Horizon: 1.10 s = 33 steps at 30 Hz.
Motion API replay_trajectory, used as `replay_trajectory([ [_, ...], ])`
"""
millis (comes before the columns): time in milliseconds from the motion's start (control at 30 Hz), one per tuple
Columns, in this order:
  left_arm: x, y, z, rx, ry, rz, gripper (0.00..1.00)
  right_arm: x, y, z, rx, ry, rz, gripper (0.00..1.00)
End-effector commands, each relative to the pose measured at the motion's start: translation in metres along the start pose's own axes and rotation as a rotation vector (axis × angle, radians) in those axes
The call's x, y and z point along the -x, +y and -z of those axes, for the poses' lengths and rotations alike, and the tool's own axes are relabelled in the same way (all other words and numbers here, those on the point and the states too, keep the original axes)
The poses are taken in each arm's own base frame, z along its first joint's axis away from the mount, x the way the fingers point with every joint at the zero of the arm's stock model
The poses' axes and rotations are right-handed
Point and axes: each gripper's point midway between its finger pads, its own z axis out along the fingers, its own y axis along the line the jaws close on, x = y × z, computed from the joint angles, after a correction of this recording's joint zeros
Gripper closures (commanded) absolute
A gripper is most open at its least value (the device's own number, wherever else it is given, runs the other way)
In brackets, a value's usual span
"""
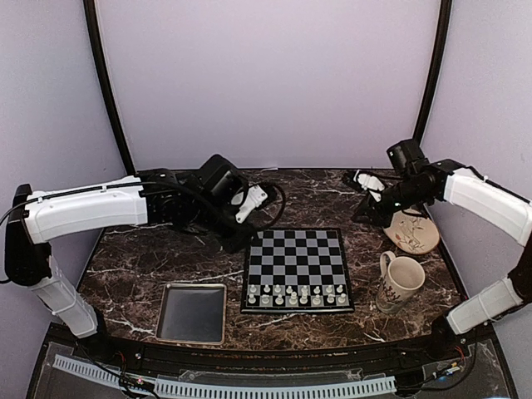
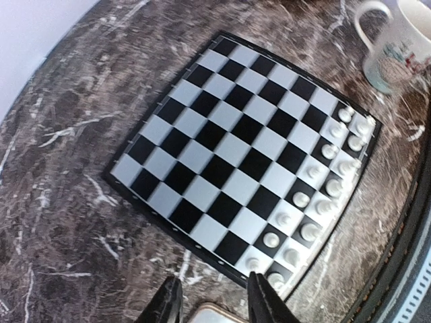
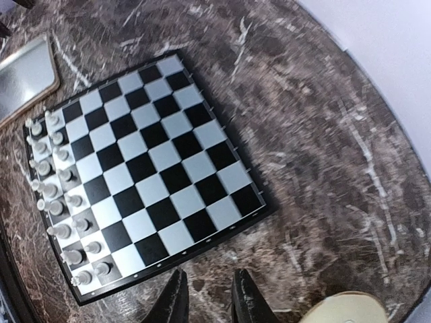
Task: Set up the chess pieces on the board
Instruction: Reset both arms
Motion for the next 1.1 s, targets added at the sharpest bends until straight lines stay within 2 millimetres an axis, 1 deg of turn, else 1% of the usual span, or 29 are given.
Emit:
replay_trajectory([
  [0, 0.035, 0.053, 0.023, 0.156, -0.102, 0.046, 0.62, 0.039, -0.02, 0.06, -0.106, -0.146, -0.037, 0.76],
  [33, 0.042, 0.061, 0.027, 0.181, -0.126, 0.063, 0.6, 0.044, -0.026, 0.071, -0.141, -0.177, -0.056, 0.75],
  [100, 0.053, 0.079, 0.035, 0.245, -0.17, 0.093, 0.53, 0.053, -0.04, 0.097, -0.229, -0.253, -0.09, 0.71],
  [133, 0.059, 0.091, 0.041, 0.298, -0.198, 0.114, 0.49, 0.056, -0.047, 0.115, -0.296, -0.298, -0.106, 0.67],
  [200, 0.066, 0.11, 0.051, 0.374, -0.24, 0.142, 0.42, 0.064, -0.06, 0.145, -0.413, -0.391, -0.125, 0.52],
  [233, 0.067, 0.12, 0.055, 0.411, -0.259, 0.165, 0.34, 0.066, -0.067, 0.159, -0.473, -0.44, -0.167, 0.33],
  [267, 0.067, 0.131, 0.059, 0.449, -0.274, 0.191, 0.29, 0.065, -0.076, 0.171, -0.535, -0.475, -0.219, 0.14],
  [300, 0.068, 0.141, 0.063, 0.475, -0.293, 0.215, 0.24, 0.064, -0.082, 0.179, -0.569, -0.491, -0.265, 0.02],
  [333, 0.069, 0.148, 0.067, 0.491, -0.311, 0.23, 0.2, 0.065, -0.087, 0.184, -0.591, -0.502, -0.292, 0.0],
  [367, 0.069, 0.156, 0.071, 0.51, -0.33, 0.25, 0.09, 0.066, -0.092, 0.19, -0.615, -0.517, -0.321, 0.01],
  [400, 0.069, 0.164, 0.076, 0.528, -0.352, 0.279, 0.02, 0.067, -0.097, 0.196, -0.634, -0.534, -0.352, 0.01],
  [433, 0.069, 0.171, 0.082, 0.544, -0.374, 0.312, 0.01, 0.068, -0.099, 0.2, -0.643, -0.546, -0.372, 0.01],
  [500, 0.067, 0.183, 0.095, 0.558, -0.426, 0.399, 0.01, 0.07, -0.103, 0.209, -0.672, -0.582, -0.422, 0.01],
  [533, 0.065, 0.187, 0.098, 0.562, -0.44, 0.43, 0.01, 0.068, -0.107, 0.211, -0.691, -0.597, -0.451, 0.01],
  [667, 0.049, 0.195, 0.103, 0.622, -0.458, 0.496, 0.01, 0.058, -0.117, 0.215, -0.733, -0.626, -0.513, 0.0],
  [700, 0.045, 0.196, 0.103, 0.631, -0.457, 0.502, 0.01, 0.05, -0.119, 0.207, -0.727, -0.611, -0.526, 0.0],
  [767, 0.037, 0.199, 0.104, 0.663, -0.461, 0.504, 0.01, 0.043, -0.119, 0.201, -0.708, -0.61, -0.535, 0.0],
  [867, 0.028, 0.206, 0.112, 0.73, -0.482, 0.516, 0.01, 0.04, -0.119, 0.199, -0.688, -0.625, -0.548, 0.0],
  [967, 0.025, 0.206, 0.116, 0.741, -0.481, 0.508, 0.01, 0.038, -0.121, 0.198, -0.637, -0.644, -0.58, 0.0],
  [1067, 0.022, 0.207, 0.116, 0.746, -0.47, 0.507, 0.01, 0.04, -0.119, 0.2, -0.613, -0.664, -0.568, 0.0],
])
